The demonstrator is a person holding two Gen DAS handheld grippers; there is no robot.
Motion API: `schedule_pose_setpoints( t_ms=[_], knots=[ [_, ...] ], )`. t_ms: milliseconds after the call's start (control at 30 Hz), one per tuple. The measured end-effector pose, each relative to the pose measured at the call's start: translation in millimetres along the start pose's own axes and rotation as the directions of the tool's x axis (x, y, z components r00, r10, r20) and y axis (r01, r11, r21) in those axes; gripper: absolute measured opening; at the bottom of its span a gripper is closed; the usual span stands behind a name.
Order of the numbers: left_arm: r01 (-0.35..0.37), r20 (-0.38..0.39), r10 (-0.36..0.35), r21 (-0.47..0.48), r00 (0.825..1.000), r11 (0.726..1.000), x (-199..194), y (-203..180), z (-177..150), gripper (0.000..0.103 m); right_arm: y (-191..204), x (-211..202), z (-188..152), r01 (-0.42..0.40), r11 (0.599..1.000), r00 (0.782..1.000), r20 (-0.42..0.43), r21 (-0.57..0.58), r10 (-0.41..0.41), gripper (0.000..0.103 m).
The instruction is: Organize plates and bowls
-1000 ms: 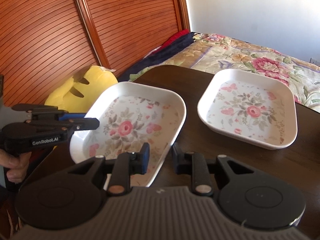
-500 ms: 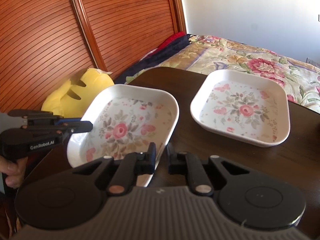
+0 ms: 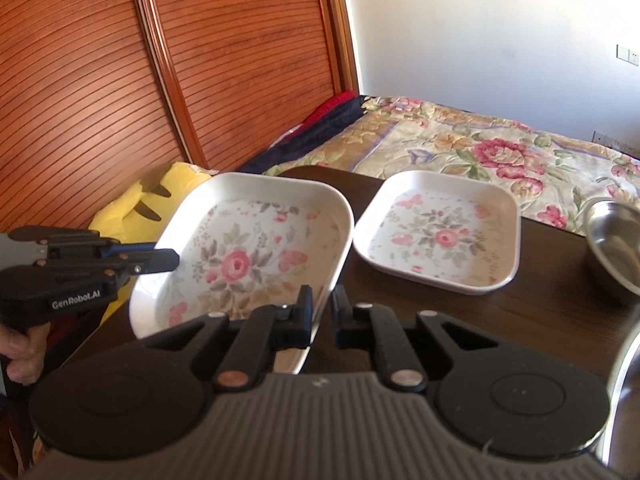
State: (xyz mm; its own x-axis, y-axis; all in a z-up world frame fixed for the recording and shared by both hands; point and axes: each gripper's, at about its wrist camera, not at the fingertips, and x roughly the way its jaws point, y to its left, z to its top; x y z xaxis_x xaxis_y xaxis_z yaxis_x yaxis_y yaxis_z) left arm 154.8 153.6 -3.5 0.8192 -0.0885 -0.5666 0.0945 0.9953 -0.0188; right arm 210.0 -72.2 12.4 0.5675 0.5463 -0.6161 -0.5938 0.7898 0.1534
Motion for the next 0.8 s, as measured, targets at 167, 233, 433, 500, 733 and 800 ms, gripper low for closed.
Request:
schedule_pose_setpoints(
  t_ms=[167, 233, 433, 500, 733, 800],
  knots=[
    [0.022, 0.005, -0.022, 0.022, 1.000, 1.000, -11.1, -19.4, -3.7, 0.008, -6.0, -21.7, -9.8, 0.017, 1.000, 1.000, 0.015, 0.008, -0.017, 0.011],
    [0.032, 0.001, -0.032, 0.031, 0.999, 0.999, -14.8, -27.6, -6.9, 0.008, -8.6, -29.6, -15.1, 0.026, 1.000, 1.000, 0.014, 0.010, -0.026, 0.011],
    [0.064, -0.012, -0.064, 0.053, 0.998, 0.997, -27.0, -50.9, -22.8, 0.008, -13.2, -53.0, -36.1, 0.049, 0.999, 0.999, 0.021, 0.023, -0.049, 0.011],
    [0.073, -0.016, -0.072, 0.057, 0.997, 0.996, -29.9, -56.0, -26.9, 0.008, -14.9, -59.0, -43.1, 0.049, 0.998, 0.999, 0.020, 0.031, -0.050, 0.011],
    [0.094, -0.031, -0.092, 0.073, 0.995, 0.993, -41.8, -74.8, -40.0, 0.009, -16.7, -75.6, -63.0, 0.069, 0.997, 0.998, 0.013, 0.038, -0.069, 0.011],
    [0.100, -0.037, -0.098, 0.072, 0.995, 0.992, -44.0, -77.3, -43.8, 0.009, -16.0, -79.4, -67.3, 0.070, 0.997, 0.997, 0.010, 0.037, -0.070, 0.011]
  ],
)
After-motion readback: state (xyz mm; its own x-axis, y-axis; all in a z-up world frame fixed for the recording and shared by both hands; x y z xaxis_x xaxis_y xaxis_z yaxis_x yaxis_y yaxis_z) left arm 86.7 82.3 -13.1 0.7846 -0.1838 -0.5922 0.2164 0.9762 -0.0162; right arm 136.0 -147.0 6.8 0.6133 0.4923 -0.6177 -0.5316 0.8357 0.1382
